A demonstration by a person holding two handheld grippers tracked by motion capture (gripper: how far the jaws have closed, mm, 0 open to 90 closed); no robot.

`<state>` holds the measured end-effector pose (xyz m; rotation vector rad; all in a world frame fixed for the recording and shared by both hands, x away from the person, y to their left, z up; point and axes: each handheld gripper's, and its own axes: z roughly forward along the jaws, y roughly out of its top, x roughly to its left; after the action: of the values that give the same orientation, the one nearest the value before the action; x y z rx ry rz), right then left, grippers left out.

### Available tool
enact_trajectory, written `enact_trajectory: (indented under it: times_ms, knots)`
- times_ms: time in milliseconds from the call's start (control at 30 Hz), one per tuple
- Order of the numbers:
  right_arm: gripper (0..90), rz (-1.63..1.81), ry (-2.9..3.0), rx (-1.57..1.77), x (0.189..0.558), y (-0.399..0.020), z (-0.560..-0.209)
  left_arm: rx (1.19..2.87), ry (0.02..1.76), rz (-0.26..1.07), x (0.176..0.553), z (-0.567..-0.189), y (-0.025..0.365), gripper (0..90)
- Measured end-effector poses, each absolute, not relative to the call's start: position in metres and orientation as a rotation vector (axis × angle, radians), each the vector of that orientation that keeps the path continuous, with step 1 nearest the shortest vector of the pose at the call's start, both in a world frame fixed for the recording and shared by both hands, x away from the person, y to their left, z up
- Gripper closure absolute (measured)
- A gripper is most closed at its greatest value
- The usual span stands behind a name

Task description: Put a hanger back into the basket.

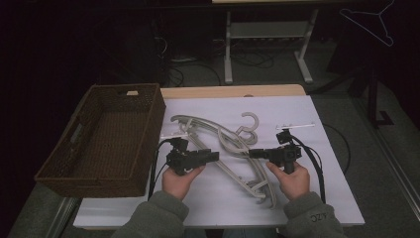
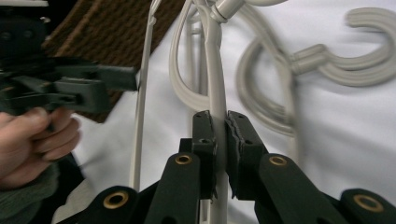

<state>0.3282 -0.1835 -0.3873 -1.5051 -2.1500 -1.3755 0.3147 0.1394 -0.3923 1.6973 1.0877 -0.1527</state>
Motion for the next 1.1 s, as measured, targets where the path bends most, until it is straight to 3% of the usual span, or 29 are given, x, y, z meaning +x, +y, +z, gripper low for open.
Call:
enact_trajectory:
  times_ms: [167,433,900,1100]
  knots:
    - [81.8,-1.423,-2.114,-1.547,0.327,-0.192,-0.390,1.702,1.125,-0.125,0.313,-0.394,0.143,48.7]
    - [81.8,-1.490,-2.068,-1.538,0.324,-0.193,-0.386,1.657,1.159,-0.196,0.318,-0.398,0.138,50.0]
    - [81.7,-1.542,-2.063,-1.523,0.317,-0.194,-0.386,1.554,1.168,-0.247,0.323,-0.396,0.143,68.4]
    - [81.7,-1.553,-2.065,-1.526,0.312,-0.191,-0.387,1.524,1.170,-0.251,0.325,-0.393,0.145,69.4]
